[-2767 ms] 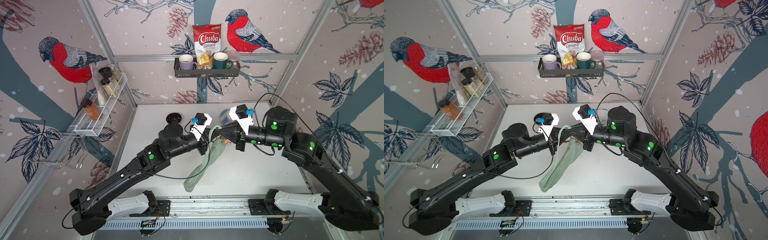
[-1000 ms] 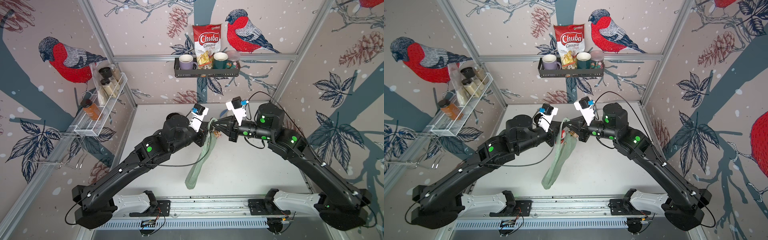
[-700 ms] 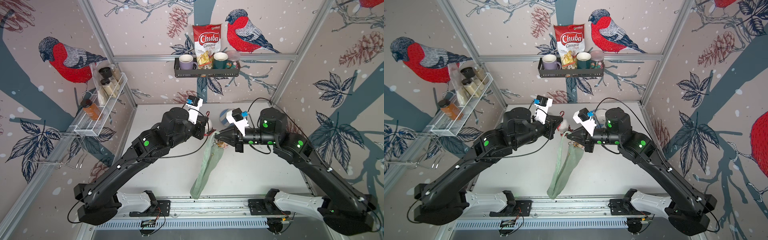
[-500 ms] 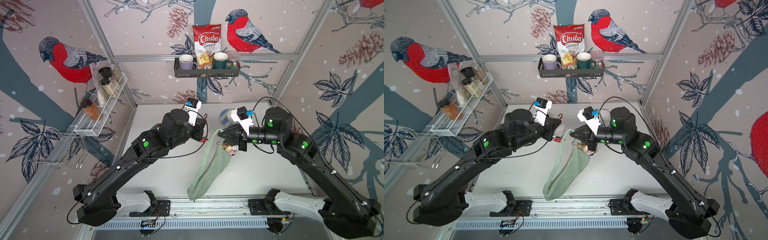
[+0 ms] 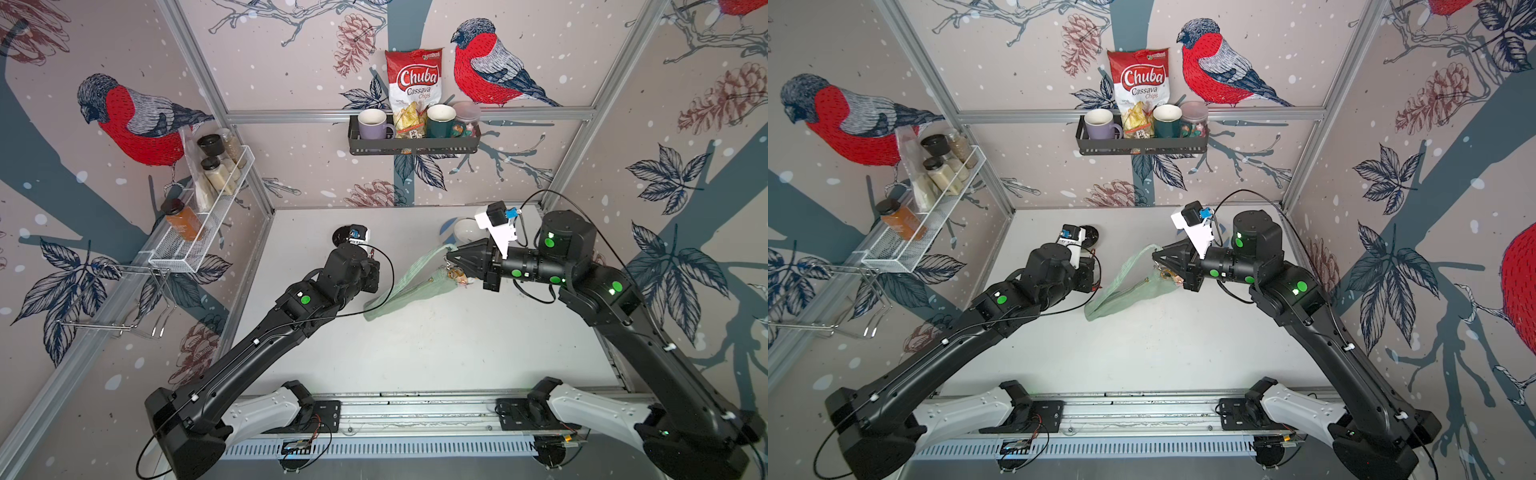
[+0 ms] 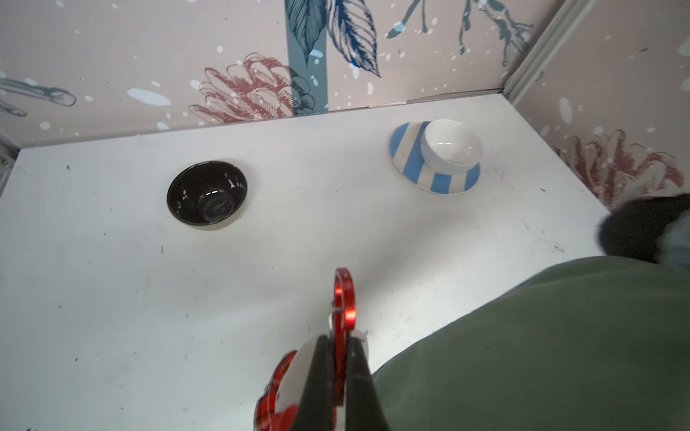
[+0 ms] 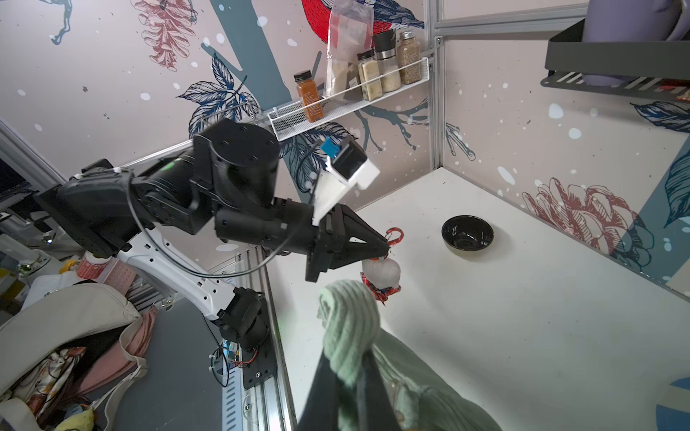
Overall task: Remove the decoration from the bag
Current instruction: Place the decoration item at the center of the board.
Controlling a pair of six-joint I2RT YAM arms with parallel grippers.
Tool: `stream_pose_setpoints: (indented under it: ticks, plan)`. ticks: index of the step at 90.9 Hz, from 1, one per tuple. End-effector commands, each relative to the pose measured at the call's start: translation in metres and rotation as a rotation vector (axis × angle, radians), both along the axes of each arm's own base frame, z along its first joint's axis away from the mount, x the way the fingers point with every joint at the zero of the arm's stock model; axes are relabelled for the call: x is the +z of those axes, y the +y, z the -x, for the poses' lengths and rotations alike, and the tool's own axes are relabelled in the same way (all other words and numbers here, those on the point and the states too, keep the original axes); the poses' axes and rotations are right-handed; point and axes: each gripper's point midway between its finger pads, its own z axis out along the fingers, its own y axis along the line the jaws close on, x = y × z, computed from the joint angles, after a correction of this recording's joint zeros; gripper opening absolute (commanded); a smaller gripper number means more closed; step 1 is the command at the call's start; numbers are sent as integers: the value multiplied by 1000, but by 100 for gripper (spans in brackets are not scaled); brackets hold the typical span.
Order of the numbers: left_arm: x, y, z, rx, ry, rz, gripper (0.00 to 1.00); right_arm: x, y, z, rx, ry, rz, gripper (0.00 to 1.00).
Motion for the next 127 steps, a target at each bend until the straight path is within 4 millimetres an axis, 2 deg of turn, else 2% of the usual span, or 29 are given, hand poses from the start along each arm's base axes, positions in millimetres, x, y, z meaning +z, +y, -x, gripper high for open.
stream_pose_setpoints:
  ticks: [1,14,24,35,40,45,56,68,78,100,114,127]
  plan:
    - [-22,3,-5,27,48,55,0,13,1,13,74,-23,-44,0]
    - [-64,13,-1,60,143,105,0,17,-1,24,144,-25,-53,0]
    - [-91,38,1,178,231,109,0,21,-2,28,182,-17,-64,0]
    - [-110,46,3,208,288,124,0,29,-3,34,239,7,-84,0]
    - [-113,46,4,203,296,122,14,32,-4,37,261,17,-96,0]
    - [-113,44,4,191,301,125,24,35,-4,39,281,25,-106,0]
    - [-105,34,5,140,299,149,31,39,-6,45,310,27,-120,0]
    - [-86,28,6,107,283,183,47,41,-7,41,290,38,-124,0]
    - [-60,26,9,79,230,224,49,42,-8,32,238,51,-129,0]
    - [35,12,35,-40,-32,296,48,53,-14,2,26,57,-187,0]
    - [86,-26,61,-192,-143,395,46,56,-13,-13,-102,26,-191,0]
    - [118,-70,86,-349,-193,412,46,54,-6,-21,-183,-6,-159,0]
